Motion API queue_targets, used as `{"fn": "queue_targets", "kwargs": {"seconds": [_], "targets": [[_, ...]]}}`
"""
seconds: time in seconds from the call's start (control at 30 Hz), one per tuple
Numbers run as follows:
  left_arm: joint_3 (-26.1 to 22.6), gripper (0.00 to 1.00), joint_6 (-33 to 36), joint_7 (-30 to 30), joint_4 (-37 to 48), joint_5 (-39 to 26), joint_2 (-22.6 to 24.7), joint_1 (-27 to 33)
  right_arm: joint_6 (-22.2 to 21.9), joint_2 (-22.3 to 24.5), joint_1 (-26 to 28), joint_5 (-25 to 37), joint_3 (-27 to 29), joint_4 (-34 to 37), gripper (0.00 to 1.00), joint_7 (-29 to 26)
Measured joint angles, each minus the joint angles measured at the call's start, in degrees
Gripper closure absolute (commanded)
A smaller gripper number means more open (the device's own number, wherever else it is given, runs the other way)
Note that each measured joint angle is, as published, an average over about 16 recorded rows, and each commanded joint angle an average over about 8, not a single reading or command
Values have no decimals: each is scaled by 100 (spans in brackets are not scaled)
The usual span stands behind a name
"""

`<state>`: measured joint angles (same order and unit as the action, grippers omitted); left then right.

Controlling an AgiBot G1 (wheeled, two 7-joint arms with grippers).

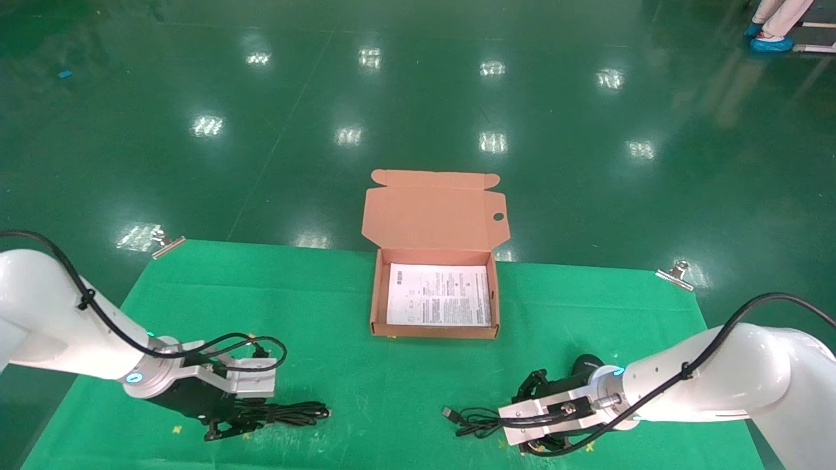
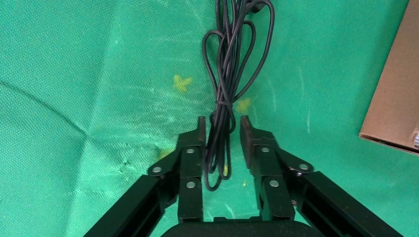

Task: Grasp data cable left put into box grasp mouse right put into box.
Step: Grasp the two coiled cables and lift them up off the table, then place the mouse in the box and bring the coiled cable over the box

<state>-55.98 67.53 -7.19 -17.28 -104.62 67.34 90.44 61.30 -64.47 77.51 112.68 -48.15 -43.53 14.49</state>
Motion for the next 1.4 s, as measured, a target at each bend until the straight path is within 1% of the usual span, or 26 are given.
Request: {"fn": "queue_targets", "kwargs": {"seconds": [0.33, 0.53, 0.67, 0.83, 0.97, 1.07, 1.17, 1.4], "targets": [[0, 100, -6, -38, -44, -5, -33, 6, 3, 31, 14, -15, 19, -11, 100, -26], [-1, 100, -38, -90, -321, -44, -230, 51, 56, 315, 123, -127, 171, -270, 100, -251], [18, 100, -40, -43, -723, -79, -482, 149, 64, 643, 269, -211, 358, -640, 100, -542], [78, 100, -20, 146, -1485, -112, -892, 332, -2, 1053, 546, -293, 646, -1195, 100, -988], [155, 100, 20, 407, -2193, -120, -1199, 507, -136, 1220, 805, -327, 853, -1568, 100, -1266], [228, 100, 11, 618, -2702, -120, -1373, 630, -291, 1193, 1010, -363, 983, -1706, 100, -1370], [303, 100, -53, 808, -3139, -126, -1479, 732, -461, 1042, 1213, -421, 1082, -1708, 100, -1374], [465, 100, -416, 1118, -3732, -197, -1471, 917, -870, 404, 1682, -688, 1244, -1274, 100, -1042]]}}
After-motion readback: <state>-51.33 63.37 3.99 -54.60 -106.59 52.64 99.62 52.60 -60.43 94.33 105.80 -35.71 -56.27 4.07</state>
